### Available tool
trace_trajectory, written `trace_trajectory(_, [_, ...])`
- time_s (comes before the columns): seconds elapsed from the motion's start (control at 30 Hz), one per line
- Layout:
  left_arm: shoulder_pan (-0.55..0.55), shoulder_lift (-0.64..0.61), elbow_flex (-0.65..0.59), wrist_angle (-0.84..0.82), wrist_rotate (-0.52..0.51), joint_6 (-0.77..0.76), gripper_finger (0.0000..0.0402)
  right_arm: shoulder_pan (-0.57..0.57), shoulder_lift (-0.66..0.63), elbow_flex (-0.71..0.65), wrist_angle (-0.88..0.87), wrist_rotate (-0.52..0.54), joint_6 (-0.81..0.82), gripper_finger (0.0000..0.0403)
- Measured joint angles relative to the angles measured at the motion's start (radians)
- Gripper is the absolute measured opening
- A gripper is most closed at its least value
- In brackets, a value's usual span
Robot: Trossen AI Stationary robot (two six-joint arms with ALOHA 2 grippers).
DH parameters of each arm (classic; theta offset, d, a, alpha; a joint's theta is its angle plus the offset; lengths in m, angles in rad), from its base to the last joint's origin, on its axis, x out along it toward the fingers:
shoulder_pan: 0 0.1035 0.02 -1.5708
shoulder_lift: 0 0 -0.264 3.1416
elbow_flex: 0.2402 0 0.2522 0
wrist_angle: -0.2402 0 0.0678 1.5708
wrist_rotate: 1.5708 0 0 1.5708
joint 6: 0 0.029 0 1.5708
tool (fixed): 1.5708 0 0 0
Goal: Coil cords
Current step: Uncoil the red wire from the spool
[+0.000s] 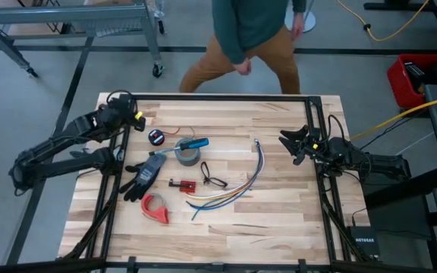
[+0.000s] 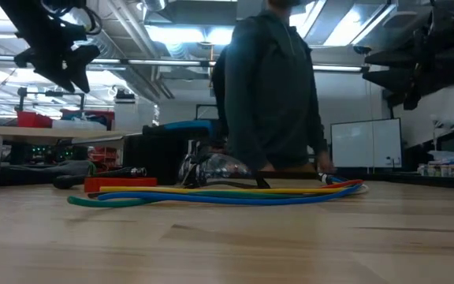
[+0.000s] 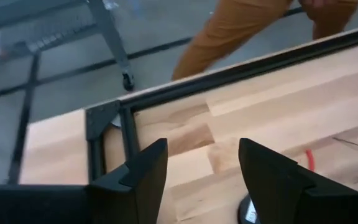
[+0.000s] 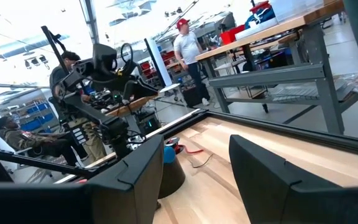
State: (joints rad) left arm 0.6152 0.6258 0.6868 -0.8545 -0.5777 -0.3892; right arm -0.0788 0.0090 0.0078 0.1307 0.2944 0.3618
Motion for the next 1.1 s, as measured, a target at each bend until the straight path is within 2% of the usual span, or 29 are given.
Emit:
trace_trajectory(0.27, [0.159, 0.061, 0.000, -0.013, 0.219, 0.018, 0.0192, 0.000, 0.000, 0.000, -0.001, 0.000, 0.000, 0.0189])
trace_trajectory(0.43, [0.248, 0.146, 0.000, -0.134, 0.318, 0.043, 0.0192, 0.000, 0.000, 0.000, -0.004, 0.000, 0.000, 0.0189])
trace_trajectory(0.53, [0.285, 0.196, 0.000, -0.166, 0.370, 0.066, 0.0192, 0.000, 0.000, 0.000, -0.016, 0.000, 0.000, 0.0189])
trace_trajectory(0.73, [0.330, 0.303, -0.003, -0.154, 0.546, 0.077, 0.0192, 0.000, 0.000, 0.000, -0.059, 0.000, 0.000, 0.0188])
trace_trajectory(1.1, [0.337, 0.534, -0.027, -0.143, 0.606, 0.075, 0.0192, 0.000, 0.005, 0.000, -0.067, -0.001, 0.000, 0.0189])
